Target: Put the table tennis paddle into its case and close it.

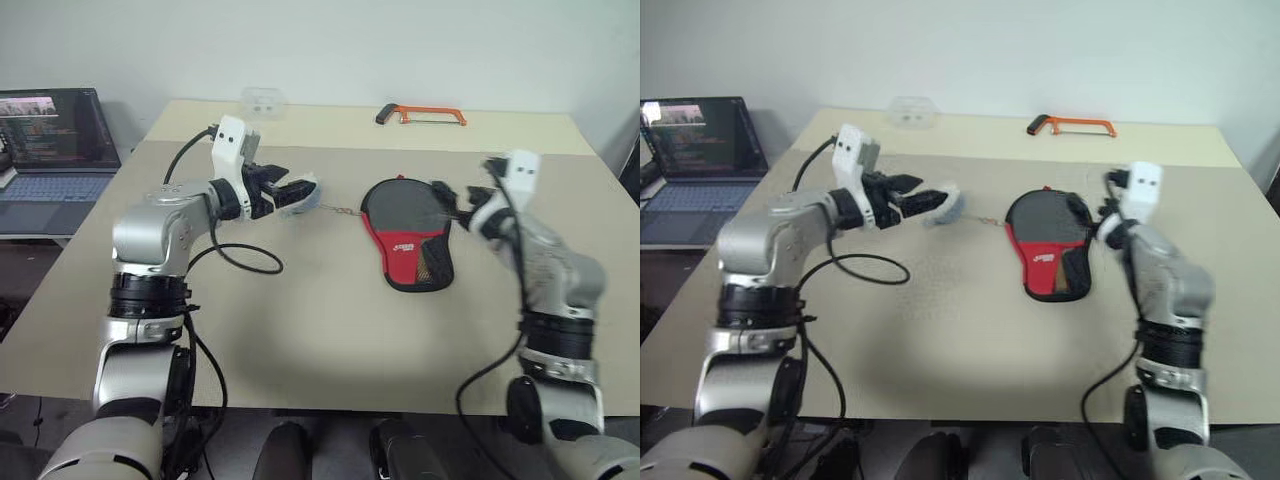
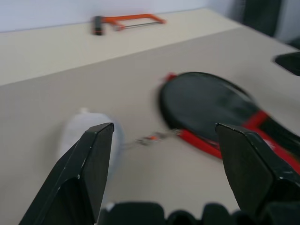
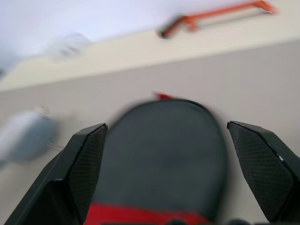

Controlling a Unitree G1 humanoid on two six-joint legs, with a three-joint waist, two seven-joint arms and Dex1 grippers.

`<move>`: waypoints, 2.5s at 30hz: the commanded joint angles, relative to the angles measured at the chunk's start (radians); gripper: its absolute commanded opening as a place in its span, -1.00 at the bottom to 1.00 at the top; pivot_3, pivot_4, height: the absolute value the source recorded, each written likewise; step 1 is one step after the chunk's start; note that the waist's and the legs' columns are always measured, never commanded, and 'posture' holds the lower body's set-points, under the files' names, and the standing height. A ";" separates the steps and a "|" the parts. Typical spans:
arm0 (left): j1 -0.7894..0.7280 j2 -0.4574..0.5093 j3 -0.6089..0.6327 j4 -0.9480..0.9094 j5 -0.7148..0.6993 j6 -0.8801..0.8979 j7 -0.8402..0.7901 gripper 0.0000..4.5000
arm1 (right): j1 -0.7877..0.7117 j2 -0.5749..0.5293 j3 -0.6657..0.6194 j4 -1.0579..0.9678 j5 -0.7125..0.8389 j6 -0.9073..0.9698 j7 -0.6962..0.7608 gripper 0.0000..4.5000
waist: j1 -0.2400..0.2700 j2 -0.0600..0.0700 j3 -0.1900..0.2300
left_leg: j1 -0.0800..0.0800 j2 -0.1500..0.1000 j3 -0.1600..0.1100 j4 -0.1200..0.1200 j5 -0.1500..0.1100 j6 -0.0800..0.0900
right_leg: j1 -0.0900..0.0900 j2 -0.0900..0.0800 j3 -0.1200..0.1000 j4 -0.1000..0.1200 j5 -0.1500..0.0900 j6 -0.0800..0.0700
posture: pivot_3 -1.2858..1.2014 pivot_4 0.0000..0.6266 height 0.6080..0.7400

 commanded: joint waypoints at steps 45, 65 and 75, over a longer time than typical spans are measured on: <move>0.088 0.109 -0.138 -0.108 -0.037 -0.034 -0.254 0.66 | 0.030 0.280 -0.280 -0.139 0.144 0.567 -0.079 1.00 | -0.011 0.001 0.000 | 0.000 -0.001 0.000 0.000 0.001 0.002 | 0.001 0.001 -0.001 0.000 0.000 0.000 | 0.03 -0.52 1.00; 0.067 0.094 -0.152 -0.068 -0.011 -0.061 -0.259 0.68 | 0.065 0.275 -0.275 -0.139 0.087 0.565 -0.071 -0.99 | -0.011 0.001 0.000 | 0.000 -0.001 0.000 0.000 0.001 0.002 | 0.001 0.001 -0.001 0.000 0.000 0.000 | 0.03 -0.52 1.00; 0.066 0.092 -0.151 -0.065 -0.007 -0.067 -0.256 0.68 | 0.069 0.269 -0.263 -0.136 0.062 0.563 -0.050 -1.00 | -0.011 0.001 0.000 | 0.000 -0.001 0.000 0.000 0.001 0.002 | 0.001 0.001 -0.001 0.000 0.000 0.000 | 0.03 -0.52 1.00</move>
